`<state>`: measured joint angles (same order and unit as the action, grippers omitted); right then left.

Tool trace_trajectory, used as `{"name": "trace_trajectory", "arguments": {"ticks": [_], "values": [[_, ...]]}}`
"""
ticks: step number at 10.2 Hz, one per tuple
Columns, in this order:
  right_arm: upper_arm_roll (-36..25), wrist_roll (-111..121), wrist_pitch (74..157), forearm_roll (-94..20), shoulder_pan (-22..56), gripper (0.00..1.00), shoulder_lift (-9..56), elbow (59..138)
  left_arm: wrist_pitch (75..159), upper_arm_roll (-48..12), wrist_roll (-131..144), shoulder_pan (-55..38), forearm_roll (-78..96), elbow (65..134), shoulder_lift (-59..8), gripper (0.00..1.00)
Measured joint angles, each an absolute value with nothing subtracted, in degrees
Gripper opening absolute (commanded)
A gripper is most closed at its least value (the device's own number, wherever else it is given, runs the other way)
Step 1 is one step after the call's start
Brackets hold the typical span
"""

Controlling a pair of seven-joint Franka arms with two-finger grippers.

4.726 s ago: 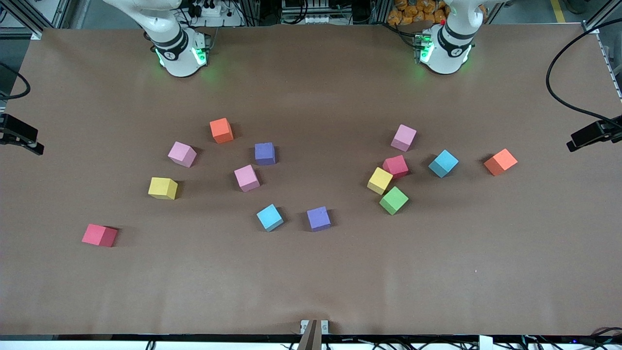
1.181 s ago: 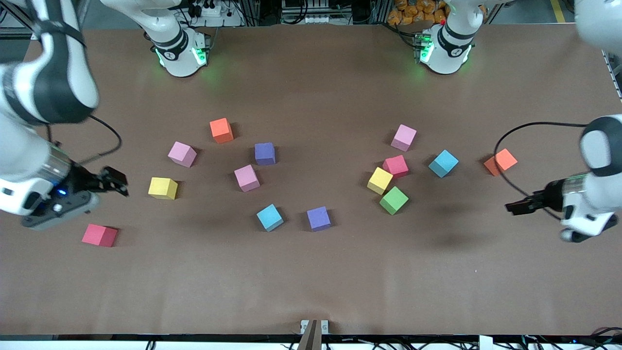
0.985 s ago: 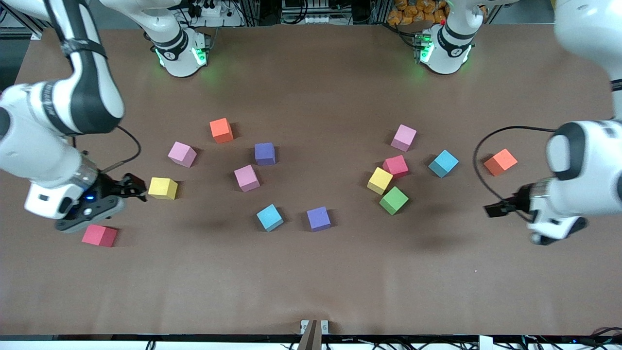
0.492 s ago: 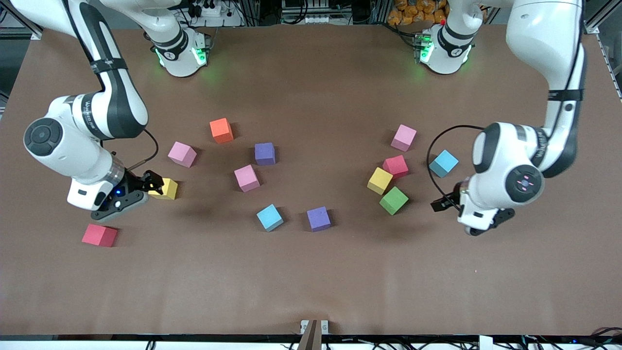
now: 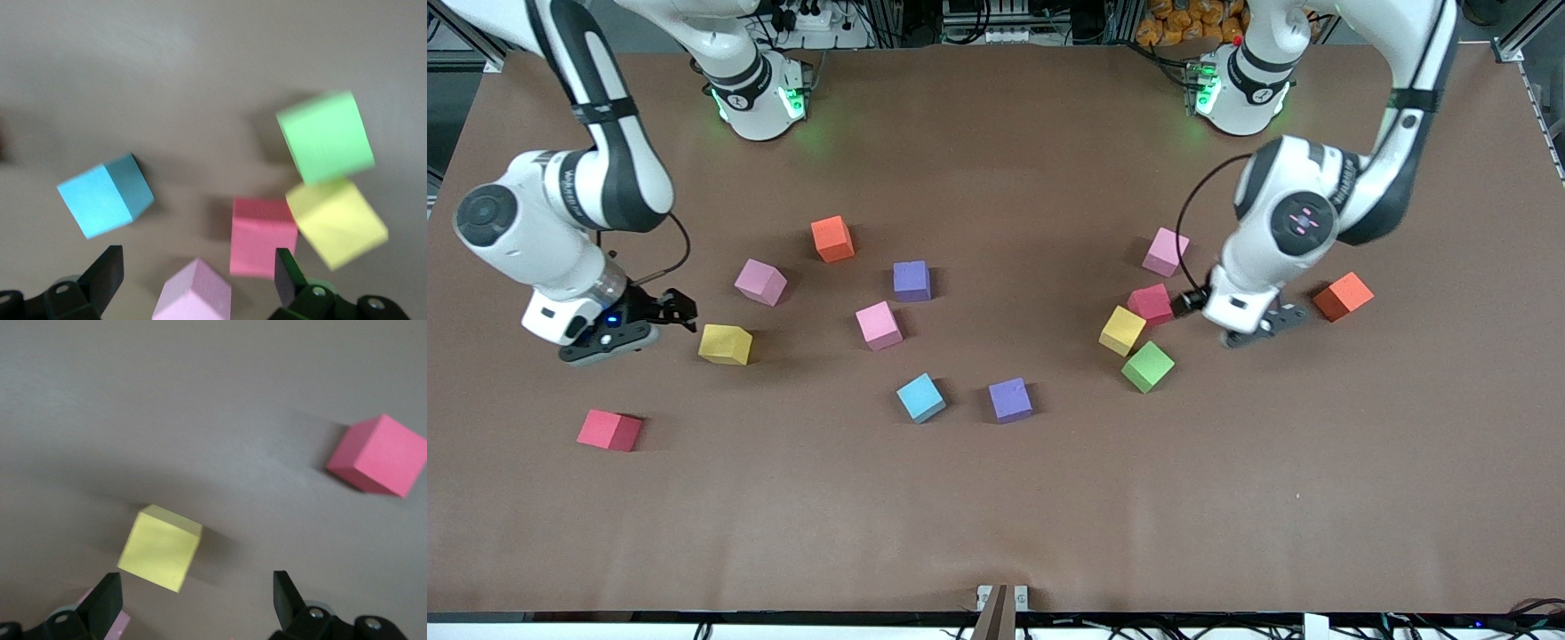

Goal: Form number 2 with 11 blocks
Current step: 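Reach the right gripper to the yellow cube while the left gripper reaches lavender, then grasp the yellow cube with the right gripper while the left grasps lavender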

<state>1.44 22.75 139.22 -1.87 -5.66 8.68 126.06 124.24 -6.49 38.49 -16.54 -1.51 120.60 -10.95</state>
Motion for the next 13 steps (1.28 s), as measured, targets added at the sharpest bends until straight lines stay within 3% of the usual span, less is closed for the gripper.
{"name": "trace_trajectory", "arguments": {"ticks": [3, 7, 13], "values": [[1.30, 21.39, 137.16, -4.57, -6.83, 1.00, 8.77, 127.85, 128.75, -12.32, 29.29, -16.88, -3.78, 126.78, -10.84, 1.00], [1.21, 16.08, 141.63, -4.81, -7.15, 1.00, 9.79, 131.57, 131.79, -12.14, 9.41, -15.55, -4.58, 130.59, -10.47, 1.00], [1.93, 14.29, 144.56, -4.77, -4.11, 1.00, 10.97, 131.73, 132.14, -12.55, 6.49, -15.39, -4.59, 137.13, -8.43, 1.00]]}}
